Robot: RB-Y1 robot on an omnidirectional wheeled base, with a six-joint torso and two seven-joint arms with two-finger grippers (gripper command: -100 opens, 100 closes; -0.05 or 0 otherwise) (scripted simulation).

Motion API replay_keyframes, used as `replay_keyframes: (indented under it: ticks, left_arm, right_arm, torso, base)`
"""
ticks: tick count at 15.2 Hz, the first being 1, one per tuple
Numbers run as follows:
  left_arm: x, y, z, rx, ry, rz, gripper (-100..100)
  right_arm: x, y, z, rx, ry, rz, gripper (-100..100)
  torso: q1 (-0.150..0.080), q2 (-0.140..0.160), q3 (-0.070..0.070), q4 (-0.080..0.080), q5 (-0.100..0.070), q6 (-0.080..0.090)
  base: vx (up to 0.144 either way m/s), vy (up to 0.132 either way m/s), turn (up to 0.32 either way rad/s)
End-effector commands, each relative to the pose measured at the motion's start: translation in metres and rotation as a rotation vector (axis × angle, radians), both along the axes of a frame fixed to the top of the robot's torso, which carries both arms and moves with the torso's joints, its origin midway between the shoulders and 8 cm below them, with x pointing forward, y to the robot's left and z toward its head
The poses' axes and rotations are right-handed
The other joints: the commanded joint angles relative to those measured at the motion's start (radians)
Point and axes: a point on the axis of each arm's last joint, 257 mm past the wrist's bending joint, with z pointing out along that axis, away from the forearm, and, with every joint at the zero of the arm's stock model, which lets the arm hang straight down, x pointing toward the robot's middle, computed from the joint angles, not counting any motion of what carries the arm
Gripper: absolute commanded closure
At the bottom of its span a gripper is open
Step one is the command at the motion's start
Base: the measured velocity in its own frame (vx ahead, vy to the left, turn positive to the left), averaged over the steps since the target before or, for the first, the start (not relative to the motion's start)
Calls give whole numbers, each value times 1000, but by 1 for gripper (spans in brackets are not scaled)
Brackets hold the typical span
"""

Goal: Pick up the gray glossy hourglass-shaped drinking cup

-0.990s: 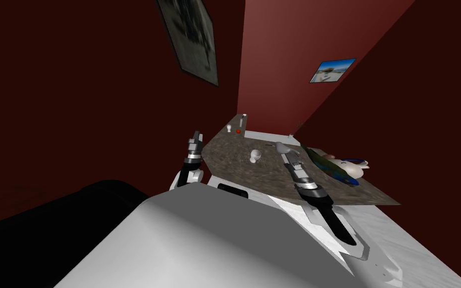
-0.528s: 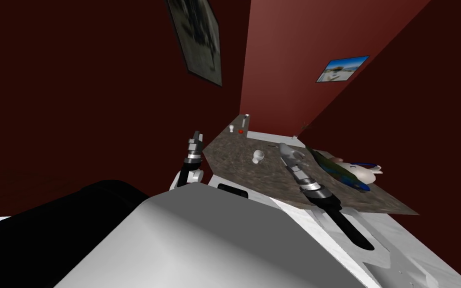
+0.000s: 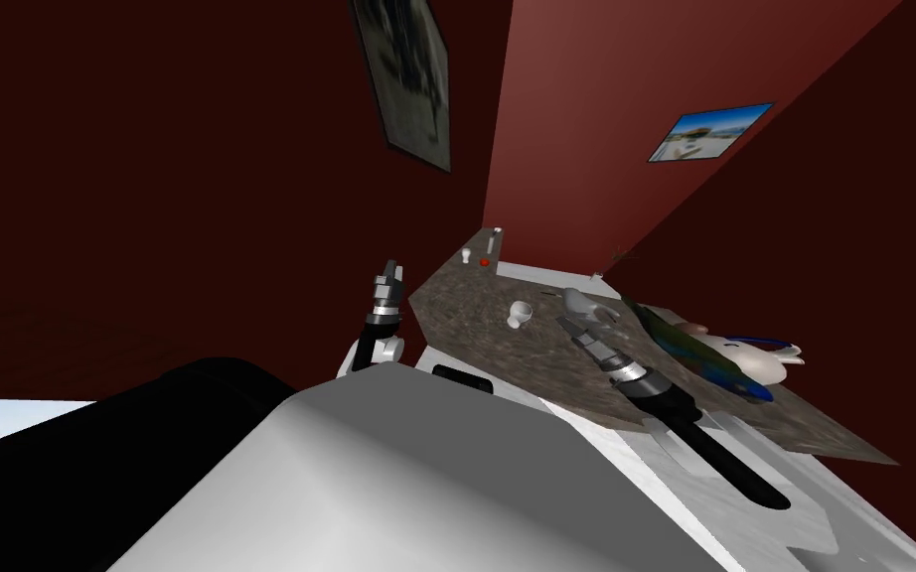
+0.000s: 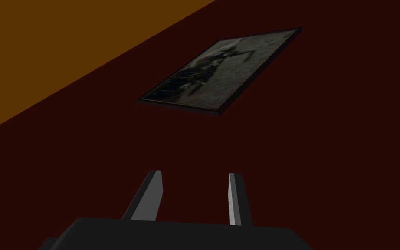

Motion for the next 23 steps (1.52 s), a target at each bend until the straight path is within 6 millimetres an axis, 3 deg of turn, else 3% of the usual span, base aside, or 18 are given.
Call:
replay_keyframes:
  ticks: [1,2,5,6,9,10,12,13,16,17,19,20,23]
  left_arm:
    - [0,0,0,0,0,0,0]
    - [0,0,0,0,0,0,0]
    - [0,0,0,0,0,0,0]
    - [0,0,0,0,0,0,0]
    - [0,0,0,0,0,0,0]
    - [0,0,0,0,0,0,0]
    - [0,0,0,0,0,0,0]
    - [0,0,0,0,0,0,0]
    - [0,0,0,0,0,0,0]
    - [0,0,0,0,0,0,0]
    - [0,0,0,0,0,0,0]
    - [0,0,0,0,0,0,0]
    - [0,0,0,0,0,0,0]
  right_arm:
    - [-1,-3,-4,-47,21,18,-100]
    - [-3,-14,-19,-83,61,8,-100]
    - [-2,-13,-17,-127,69,32,-100]
    - [-5,-25,-31,-171,111,27,-100]
    - [-4,-25,-30,-207,117,47,-100]
    - [-7,-37,-42,-255,160,43,-100]
    - [-6,-37,-41,-288,165,61,-100]
    - [-10,-49,-53,-325,206,52,-100]
    - [-8,-50,-51,-369,213,76,-100]
    - [-12,-63,-62,-415,254,71,-100]
    - [-10,-63,-60,-451,259,91,-100]
    - [-15,-77,-71,-486,298,81,-100]
    - [-12,-77,-67,-531,303,105,-100]
  torso:
    - [0,0,0,0,0,0]
    - [0,0,0,0,0,0]
    - [0,0,0,0,0,0]
    - [0,0,0,0,0,0]
    - [0,-1,0,0,0,0]
    - [0,0,0,0,0,0]
    - [0,-1,-1,0,0,0]
    - [0,-1,0,0,0,0]
    - [1,-2,-1,0,0,0]
    - [0,-1,-1,0,0,0]
    - [0,-1,-1,0,0,0]
    - [0,-1,-1,0,0,0]
    - [1,-2,-1,0,0,0]
  base:
    - [11,13,45]
    - [12,24,140]
    - [13,17,58]
    - [13,17,116]
    - [16,13,77]
    - [20,20,134]
    - [21,20,111]
    - [29,26,134]
    - [28,18,79]
    - [26,18,120]
    - [26,15,109]
    - [31,22,143]
    - [30,21,80]
